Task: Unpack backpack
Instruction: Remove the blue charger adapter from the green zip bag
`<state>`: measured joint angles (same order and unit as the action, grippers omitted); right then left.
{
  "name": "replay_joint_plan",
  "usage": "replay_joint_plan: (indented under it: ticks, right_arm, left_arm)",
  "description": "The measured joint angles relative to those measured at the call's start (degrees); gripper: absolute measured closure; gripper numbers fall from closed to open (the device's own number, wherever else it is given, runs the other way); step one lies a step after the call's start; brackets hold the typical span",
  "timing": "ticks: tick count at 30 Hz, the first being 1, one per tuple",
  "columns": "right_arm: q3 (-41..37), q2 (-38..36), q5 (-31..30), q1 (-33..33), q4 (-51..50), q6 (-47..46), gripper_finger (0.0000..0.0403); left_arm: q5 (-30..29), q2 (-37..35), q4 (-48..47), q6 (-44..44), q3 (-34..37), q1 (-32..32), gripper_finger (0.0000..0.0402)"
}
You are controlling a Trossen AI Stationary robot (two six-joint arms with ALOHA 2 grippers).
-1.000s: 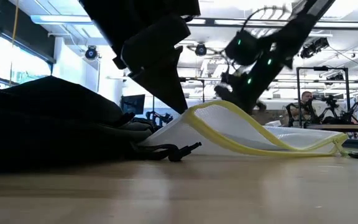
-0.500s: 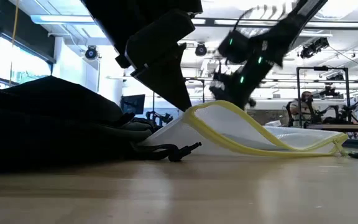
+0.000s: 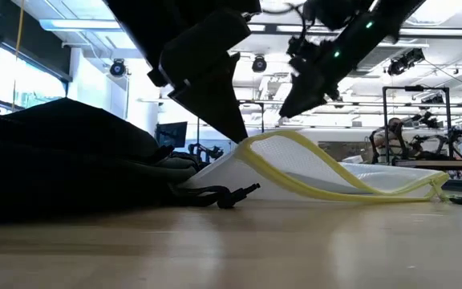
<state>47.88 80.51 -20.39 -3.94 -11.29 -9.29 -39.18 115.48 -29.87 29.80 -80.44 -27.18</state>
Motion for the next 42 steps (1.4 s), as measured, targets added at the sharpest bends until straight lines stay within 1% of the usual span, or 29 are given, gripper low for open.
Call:
replay_joint_plan:
  ticks: [2,4,6,9,11,13,16,18,21,23,26,29,34,39,42]
  right_arm:
    - [-0.02,0.29,1.23,6.07,-1.44,0.32,0.0242]
    - [-0.02,0.93,2.96,12.73,-1.1,-0.41,0.0242]
    - [-0.02,1.93,3.26,19.59,0.02,-2.13,0.0242]
    - [-0.02,4.69,3.38,28.56,4.86,-4.69,0.0242]
    - [-0.02,8.06,2.7,32.7,9.04,-6.08,0.0242]
    - [-0.02,11.95,1.36,35.2,14.03,-7.18,0.0242]
    - [-0.02,18.01,-2.38,35.76,18.51,-8.89,0.0242]
    - [-0.01,21.04,-5.01,34.63,18.34,-11.05,0.0242]
    - [0.04,23.64,-6.75,31.84,17.36,-14.39,0.0242]
    - [0.07,23.98,-9.75,30.14,16.98,-16.61,0.0242]
    - [0.15,23.98,-13.58,28.48,17.16,-17.69,0.0242]
    - [0.15,23.98,-13.48,27.44,16.67,-18.96,0.0242]
    - [0.02,23.98,-13.11,27.16,13.71,-18.97,0.0242]
    - [-0.02,23.97,-11.38,27.23,13.18,-18.68,0.024]
    - [0.0,23.93,-10.88,27.64,11.79,-18.15,0.0224]
  left_arm:
    - [0.01,0.0,-0.2,0.0,0.0,-0.02,0.0257]
    - [-0.02,0.0,-0.54,-0.02,0.0,-0.02,0.0257]
    - [-0.09,0.0,-0.56,-0.02,0.0,-0.02,0.0257]
    - [-0.63,0.0,-0.53,-0.02,0.0,-0.02,0.0257]
    - [-1.86,0.0,-0.59,-0.04,0.0,-0.02,0.0257]
    - [-3.88,0.0,-0.7,-0.08,0.0,-0.02,0.0257]
    - [-6.85,0.0,-1.47,-1.64,0.0,0.39,0.0257]
    - [-8.59,0.0,-3.18,-1.93,0.0,1.03,0.0257]
    - [-9.38,0.0,-6.4,-1.95,0.0,2.9,0.0257]
    - [-8.8,0.0,-8.13,-1.97,0.02,4.74,0.0257]
    - [-5.8,-0.02,-8.09,-3.36,1.12,8.37,0.0257]
    - [-2.95,0.0,-6.89,-4.87,2.93,12.23,0.0257]
    - [5.85,-0.39,-0.51,-4.94,6.58,17.11,0.0257]
    - [11.18,-0.44,6.45,-7.71,9.22,17.99,0.0257]
    - [13.32,-0.02,8.38,-9.53,9.53,17.38,0.0257]
